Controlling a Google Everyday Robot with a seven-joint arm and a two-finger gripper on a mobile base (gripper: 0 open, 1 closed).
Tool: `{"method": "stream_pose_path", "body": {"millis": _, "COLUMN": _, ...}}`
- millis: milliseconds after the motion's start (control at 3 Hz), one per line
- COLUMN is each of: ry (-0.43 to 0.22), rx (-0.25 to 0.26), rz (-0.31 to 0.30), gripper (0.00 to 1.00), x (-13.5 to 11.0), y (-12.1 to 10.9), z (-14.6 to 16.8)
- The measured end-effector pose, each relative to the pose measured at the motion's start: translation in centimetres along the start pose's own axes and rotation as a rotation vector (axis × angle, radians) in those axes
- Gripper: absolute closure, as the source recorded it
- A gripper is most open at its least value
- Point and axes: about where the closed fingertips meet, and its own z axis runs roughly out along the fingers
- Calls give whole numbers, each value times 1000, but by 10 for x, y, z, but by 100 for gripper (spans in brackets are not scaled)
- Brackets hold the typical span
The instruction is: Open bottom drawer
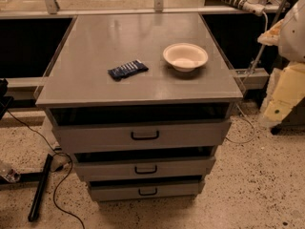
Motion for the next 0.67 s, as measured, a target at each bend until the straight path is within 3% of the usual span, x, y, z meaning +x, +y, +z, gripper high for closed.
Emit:
{"method": "stream_pose_path", "body": {"millis": 333, "ry": 1, "rx": 6, "rz": -1, "gripper": 0, "x": -1, "y": 0, "z": -1}}
{"method": "stream_pose_path", "body": {"millis": 667, "ry": -21, "rx": -27, "rz": -10, "gripper": 0, "x": 1, "y": 14, "z": 16}}
